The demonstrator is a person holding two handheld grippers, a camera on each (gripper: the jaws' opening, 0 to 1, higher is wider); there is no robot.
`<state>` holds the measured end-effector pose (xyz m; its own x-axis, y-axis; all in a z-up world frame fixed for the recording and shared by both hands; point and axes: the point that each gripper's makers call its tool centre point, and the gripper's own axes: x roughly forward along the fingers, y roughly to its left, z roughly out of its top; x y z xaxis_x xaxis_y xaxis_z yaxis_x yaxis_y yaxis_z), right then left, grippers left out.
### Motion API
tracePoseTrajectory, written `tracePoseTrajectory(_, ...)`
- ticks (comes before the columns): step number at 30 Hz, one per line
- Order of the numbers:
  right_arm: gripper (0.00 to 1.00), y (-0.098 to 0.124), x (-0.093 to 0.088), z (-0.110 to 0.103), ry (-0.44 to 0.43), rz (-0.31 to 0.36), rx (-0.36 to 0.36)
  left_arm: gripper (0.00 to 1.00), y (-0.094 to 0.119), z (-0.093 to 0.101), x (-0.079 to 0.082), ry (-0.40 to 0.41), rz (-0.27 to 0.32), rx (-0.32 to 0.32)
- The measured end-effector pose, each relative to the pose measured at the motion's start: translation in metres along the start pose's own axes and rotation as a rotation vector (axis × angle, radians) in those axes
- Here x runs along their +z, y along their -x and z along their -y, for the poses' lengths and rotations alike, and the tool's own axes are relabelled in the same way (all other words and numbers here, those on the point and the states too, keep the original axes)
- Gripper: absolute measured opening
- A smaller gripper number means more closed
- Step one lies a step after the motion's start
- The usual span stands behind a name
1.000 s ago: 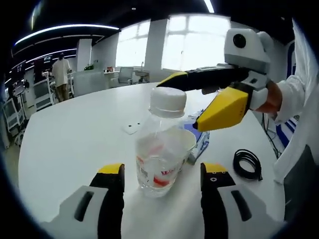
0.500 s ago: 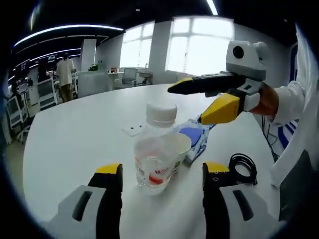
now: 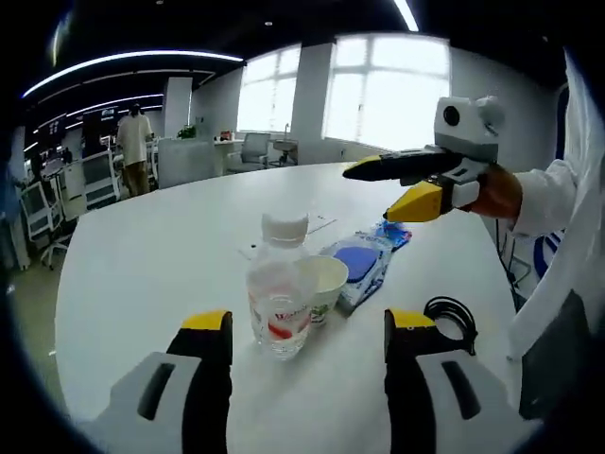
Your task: Arrange the tabletop items into an orderly group along one side of the table until the central work area is clear of visible clutter.
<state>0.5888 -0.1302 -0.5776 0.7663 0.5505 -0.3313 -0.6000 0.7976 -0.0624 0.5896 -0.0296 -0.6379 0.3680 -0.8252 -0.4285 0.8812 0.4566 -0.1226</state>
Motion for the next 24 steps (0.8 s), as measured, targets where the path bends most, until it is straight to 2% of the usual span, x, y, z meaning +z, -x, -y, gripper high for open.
tracePoseTrajectory(6, 0.6, 0.022, -0.005, 0.006, -0.021, 0.001, -0.034, 0.65, 0.012, 0.013, 0.002, 0.002, -0.001, 0.017)
tracePoseTrajectory(14, 0.6, 0.059, -0.021, 0.019, -0.066, -0.012, -0.09, 0.65, 0.023, 0.033, -0.003, 0.002, -0.022, 0.028)
tracePoseTrajectory(24, 0.59, 0.107, -0.041, 0.031, -0.104, -0.034, -0.147, 0.65, 0.029, 0.058, -0.004, 0.034, -0.01, 0.05)
